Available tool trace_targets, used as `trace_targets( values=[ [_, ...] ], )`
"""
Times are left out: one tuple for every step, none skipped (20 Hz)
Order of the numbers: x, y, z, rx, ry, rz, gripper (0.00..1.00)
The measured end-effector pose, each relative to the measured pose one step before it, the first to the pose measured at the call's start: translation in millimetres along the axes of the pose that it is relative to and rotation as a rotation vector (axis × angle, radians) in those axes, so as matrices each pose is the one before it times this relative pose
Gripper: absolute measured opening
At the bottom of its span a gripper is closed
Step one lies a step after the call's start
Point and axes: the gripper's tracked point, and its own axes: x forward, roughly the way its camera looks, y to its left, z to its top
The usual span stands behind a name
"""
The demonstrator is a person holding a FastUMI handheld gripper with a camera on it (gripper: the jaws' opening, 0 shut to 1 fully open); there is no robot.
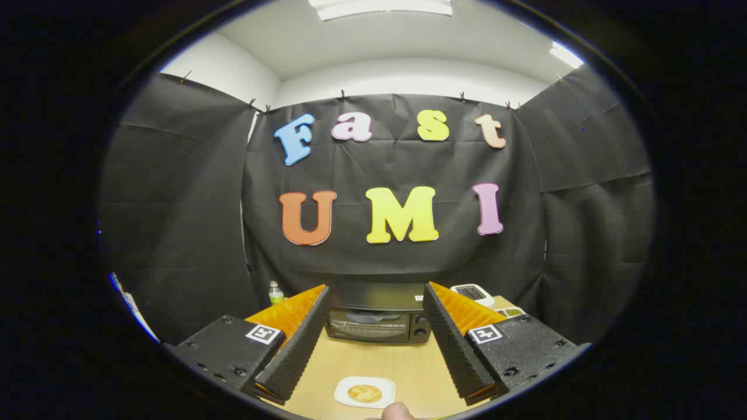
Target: Open the toaster oven, put the food inside, and close the toaster oven door.
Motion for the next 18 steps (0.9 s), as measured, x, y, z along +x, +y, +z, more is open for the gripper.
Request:
trace_targets(
  values=[
    [0.09,0.00,-1.57,0.00008,0.00087,0.00118,1.00],
    [0.88,1.41,-0.95,-0.00059,0.00316,0.00130,1.00],
    [-0.14,-0.19,-1.95,-0.00058,0.00312,0.00039,1.00],
    [0.61,0.27,-0.02,0.00024,0.00229,0.00137,1.00],
    [-0.01,0.26,-0.13,0.00035,0.00019,-0.00036,1.00],
    [0.54,-0.14,0.61,0.00106,-0.00235,-0.00112,1.00],
    [-0.25,-0.34,0.12,0.00045,-0.00184,-0.00198,1.00],
    [0.46,-0.77,0.46,0.00047,0.00028,-0.00184,1.00],
    [-0.19,0.53,-0.98,0.00154,0.00027,-0.00022,1.00],
    [-0.43,-0.45,0.36,0.00166,0.00034,-0.00104,1.00],
    [-0.32,-0.11,-0.39,0.00028,-0.00150,-0.00027,1.00],
    [0.44,-0.31,-0.22,-0.00106,0.00052,-0.00172,1.00],
    [0.71,-0.53,-0.63,-0.00123,0.00045,-0.00048,1.00],
    [0.33,-0.30,0.03,0.00054,0.00047,-0.00034,1.00],
    [-0.23,0.04,-1.19,0.00103,0.00005,0.00017,1.00],
    [0.23,0.00,0.61,0.00047,-0.00111,-0.00032,1.00],
    [-0.59,-0.58,-0.16,0.00020,-0.00122,-0.00036,1.00],
    [-0.28,0.08,0.88,-0.00025,-0.00046,-0.00103,1.00]
  ],
)
